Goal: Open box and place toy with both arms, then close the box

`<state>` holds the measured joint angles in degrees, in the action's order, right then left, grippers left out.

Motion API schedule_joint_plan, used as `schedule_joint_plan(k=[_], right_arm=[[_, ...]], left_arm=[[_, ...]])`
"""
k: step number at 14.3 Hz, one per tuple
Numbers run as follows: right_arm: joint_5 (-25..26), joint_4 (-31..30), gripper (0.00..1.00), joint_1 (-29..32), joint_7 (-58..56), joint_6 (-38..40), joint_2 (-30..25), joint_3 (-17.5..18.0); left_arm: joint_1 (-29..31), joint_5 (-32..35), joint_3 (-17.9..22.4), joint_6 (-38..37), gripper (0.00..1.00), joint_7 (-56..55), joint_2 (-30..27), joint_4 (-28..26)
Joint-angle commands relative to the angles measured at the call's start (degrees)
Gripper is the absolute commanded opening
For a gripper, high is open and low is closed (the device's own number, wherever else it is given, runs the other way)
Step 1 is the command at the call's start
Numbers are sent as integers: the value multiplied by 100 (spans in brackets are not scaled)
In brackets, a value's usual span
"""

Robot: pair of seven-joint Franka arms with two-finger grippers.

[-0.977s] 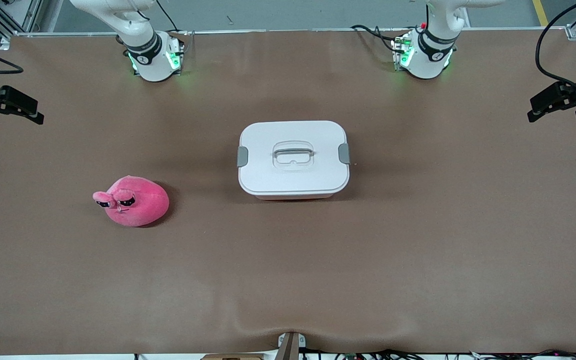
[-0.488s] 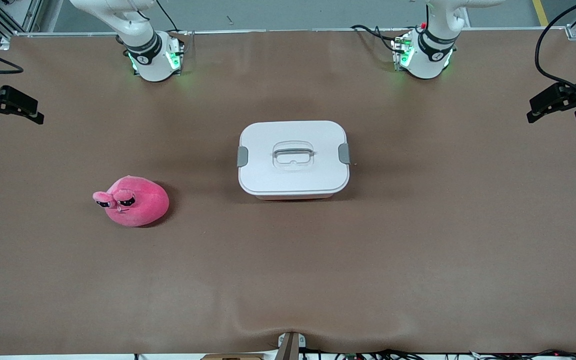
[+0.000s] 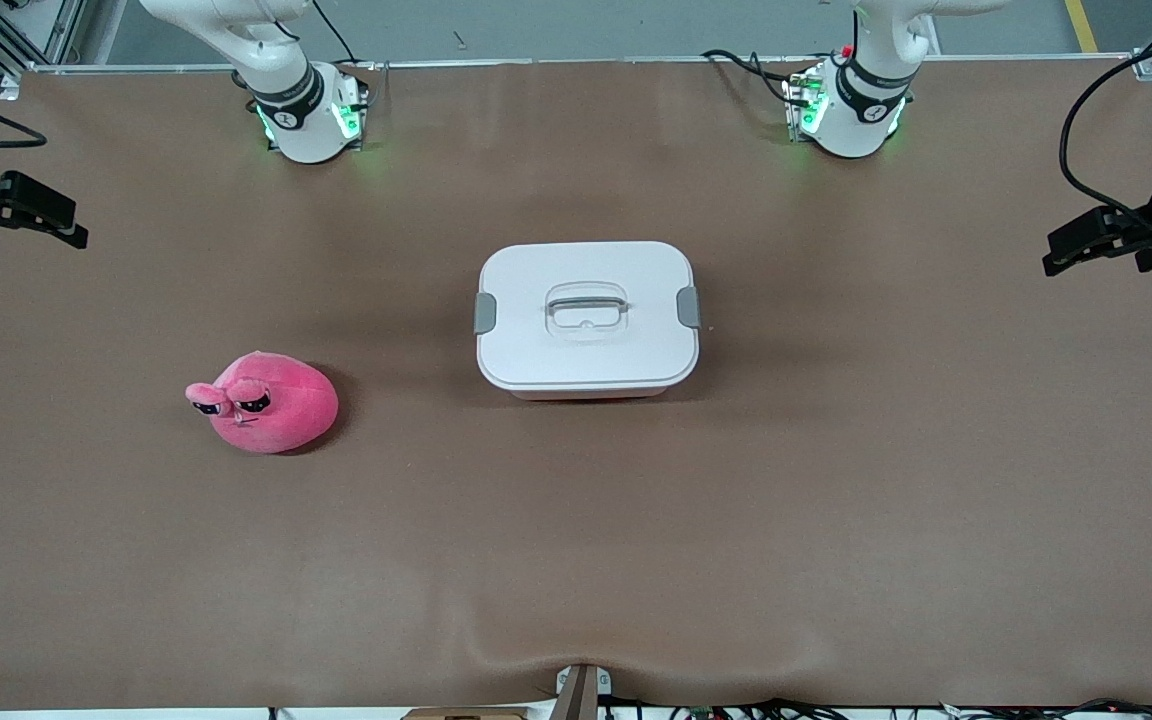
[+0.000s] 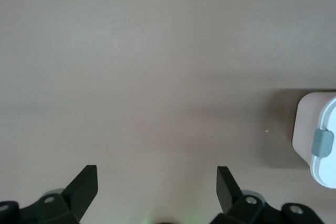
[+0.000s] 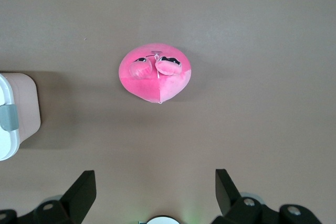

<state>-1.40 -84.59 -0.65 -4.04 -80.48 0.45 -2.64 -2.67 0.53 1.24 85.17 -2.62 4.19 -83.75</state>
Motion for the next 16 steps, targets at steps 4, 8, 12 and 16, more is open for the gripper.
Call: schedule_joint_plan(k=[4, 8, 12, 16], right_arm=[[-53, 83, 100, 21, -53, 58, 34, 18], [-53, 74, 100, 12, -53, 58, 34, 18], [-53, 83, 100, 21, -53, 67, 34, 18], [-53, 83, 100, 3, -53, 67, 34, 18]], left_arm=[[21, -44, -1, 263, 100, -81, 354, 333], [-49, -53, -10, 263, 100, -633, 451, 333], [-180, -88, -62, 263, 100, -1212, 478, 325], [-567, -97, -63, 263, 100, -2257, 662, 325]])
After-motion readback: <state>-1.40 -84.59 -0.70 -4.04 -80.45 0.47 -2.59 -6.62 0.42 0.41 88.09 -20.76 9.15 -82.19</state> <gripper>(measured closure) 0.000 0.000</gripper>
